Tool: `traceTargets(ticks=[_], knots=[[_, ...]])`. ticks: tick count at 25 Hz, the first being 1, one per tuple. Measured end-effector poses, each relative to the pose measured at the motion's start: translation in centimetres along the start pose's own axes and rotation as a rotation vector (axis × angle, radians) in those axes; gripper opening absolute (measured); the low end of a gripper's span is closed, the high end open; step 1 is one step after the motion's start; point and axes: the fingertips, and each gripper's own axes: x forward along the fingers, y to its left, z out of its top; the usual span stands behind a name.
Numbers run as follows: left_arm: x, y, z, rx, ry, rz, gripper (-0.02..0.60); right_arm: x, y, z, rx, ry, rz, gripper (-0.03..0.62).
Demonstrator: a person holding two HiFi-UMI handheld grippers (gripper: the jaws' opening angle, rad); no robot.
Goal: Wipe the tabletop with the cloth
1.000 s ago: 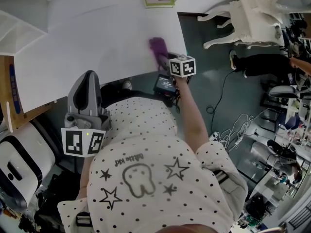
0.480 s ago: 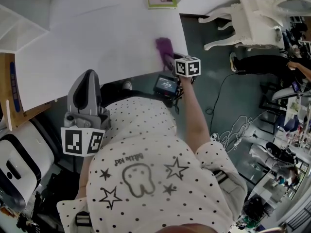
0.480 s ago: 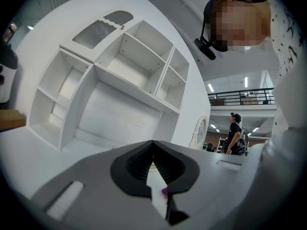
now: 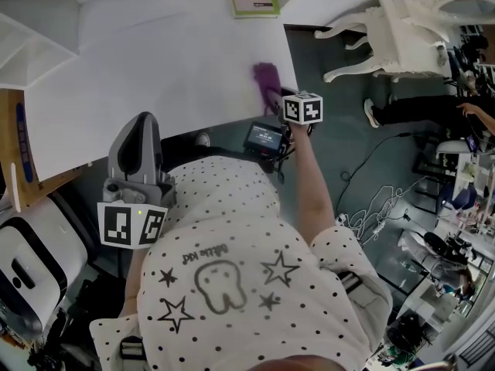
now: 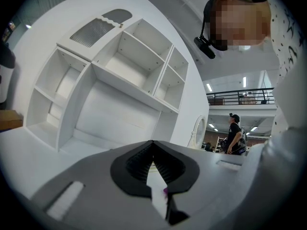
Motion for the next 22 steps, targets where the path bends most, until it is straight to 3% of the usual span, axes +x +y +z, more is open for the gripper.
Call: traceTargets(ticks=[22], knots=[[1.3,-0.4,-0.4,-0.001,0.016,0.008,-0.005,-0.9,-2.4,0.1,0.016,-0.011,-0.014,0.064]])
